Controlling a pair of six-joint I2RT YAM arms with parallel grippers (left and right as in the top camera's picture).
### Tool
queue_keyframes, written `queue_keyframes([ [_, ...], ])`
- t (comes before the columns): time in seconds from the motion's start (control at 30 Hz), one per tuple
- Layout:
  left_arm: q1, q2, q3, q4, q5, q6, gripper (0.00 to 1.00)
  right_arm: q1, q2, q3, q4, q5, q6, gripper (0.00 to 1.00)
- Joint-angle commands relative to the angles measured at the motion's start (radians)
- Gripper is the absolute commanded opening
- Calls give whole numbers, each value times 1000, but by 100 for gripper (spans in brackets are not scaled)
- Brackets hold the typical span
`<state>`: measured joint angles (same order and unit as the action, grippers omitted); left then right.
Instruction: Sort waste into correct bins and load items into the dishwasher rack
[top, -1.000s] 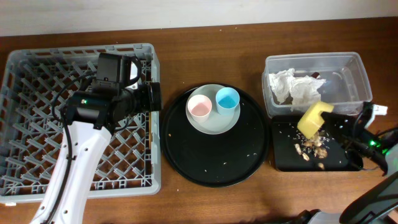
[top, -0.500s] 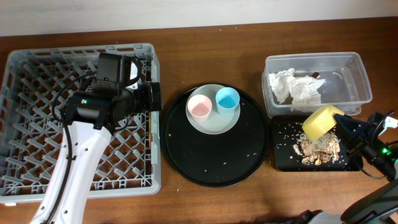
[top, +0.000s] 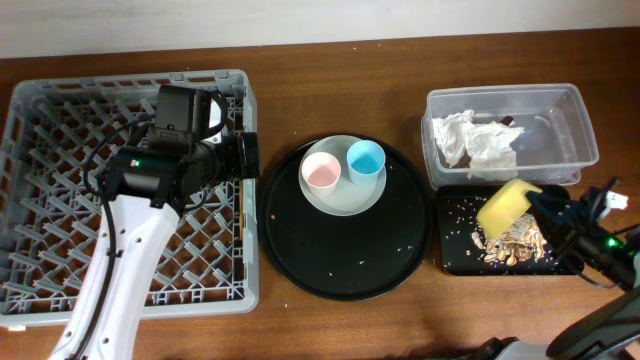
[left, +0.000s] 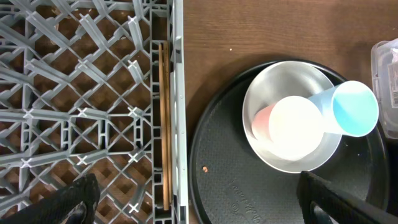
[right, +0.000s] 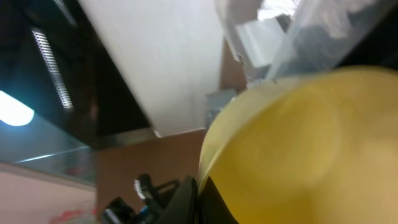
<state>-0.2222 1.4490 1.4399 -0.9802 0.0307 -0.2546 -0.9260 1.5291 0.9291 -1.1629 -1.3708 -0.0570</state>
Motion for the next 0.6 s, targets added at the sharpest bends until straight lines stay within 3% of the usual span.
queue_keyframes([
  [0.0,3,0,8,2,8,-10,99,159,-130,148,-48,249,-12,4],
  [0.1,3,0,8,2,8,-10,99,401,-230,249,-79,520,73,4],
  [0.23,3,0,8,2,8,-10,99,748,-295,259,-55,758,161,4],
  [0.43,3,0,8,2,8,-10,99,1283,-228,245,30,1030,346,4],
  [0.57,3,0,8,2,8,-10,99,1490,-132,245,98,1141,445,4],
])
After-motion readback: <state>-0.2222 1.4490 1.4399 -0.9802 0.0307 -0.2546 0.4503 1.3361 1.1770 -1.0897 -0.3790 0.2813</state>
